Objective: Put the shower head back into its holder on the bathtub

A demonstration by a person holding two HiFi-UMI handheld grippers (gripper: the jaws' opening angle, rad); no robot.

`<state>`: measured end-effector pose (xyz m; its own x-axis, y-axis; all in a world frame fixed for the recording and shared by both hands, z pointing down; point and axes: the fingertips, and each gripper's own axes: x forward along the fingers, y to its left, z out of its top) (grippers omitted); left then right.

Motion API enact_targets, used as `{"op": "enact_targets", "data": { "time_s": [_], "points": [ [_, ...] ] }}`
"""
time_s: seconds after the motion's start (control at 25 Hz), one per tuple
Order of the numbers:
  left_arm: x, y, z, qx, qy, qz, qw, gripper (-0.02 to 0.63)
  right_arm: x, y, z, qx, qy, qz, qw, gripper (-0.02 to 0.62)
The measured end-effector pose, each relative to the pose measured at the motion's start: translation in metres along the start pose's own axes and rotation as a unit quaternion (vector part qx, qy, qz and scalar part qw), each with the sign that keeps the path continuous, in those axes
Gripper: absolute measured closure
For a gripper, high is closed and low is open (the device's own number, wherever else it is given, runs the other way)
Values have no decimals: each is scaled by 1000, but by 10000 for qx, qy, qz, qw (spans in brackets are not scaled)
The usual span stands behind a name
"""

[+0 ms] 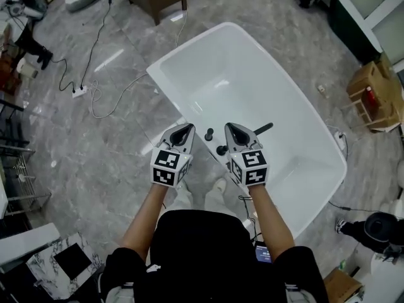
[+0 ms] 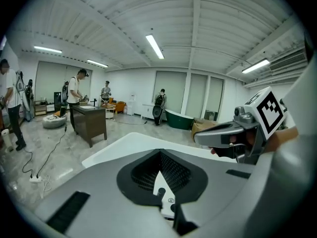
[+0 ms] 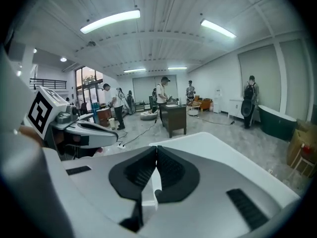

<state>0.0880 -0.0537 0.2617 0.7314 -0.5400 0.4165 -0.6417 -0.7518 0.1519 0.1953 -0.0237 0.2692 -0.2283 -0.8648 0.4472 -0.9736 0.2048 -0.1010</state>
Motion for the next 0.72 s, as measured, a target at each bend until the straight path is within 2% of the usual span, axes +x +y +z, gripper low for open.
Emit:
{"op": "enact_targets", "data": {
  "time_s": [0.24, 0.44, 0.72],
  "points": [
    [-28, -11, 70, 110, -609, 14, 9981, 592, -18, 0, 63, -179, -533, -18, 9984, 572],
    [-53, -16, 120, 177, -1157, 6, 9931, 592, -33, 8, 112, -408, -990, -28, 9942, 572],
    [-77, -21, 168, 243, -1617, 57, 9865, 592, -57, 17, 169, -557, -1501, -59, 9871, 572]
  ]
}}
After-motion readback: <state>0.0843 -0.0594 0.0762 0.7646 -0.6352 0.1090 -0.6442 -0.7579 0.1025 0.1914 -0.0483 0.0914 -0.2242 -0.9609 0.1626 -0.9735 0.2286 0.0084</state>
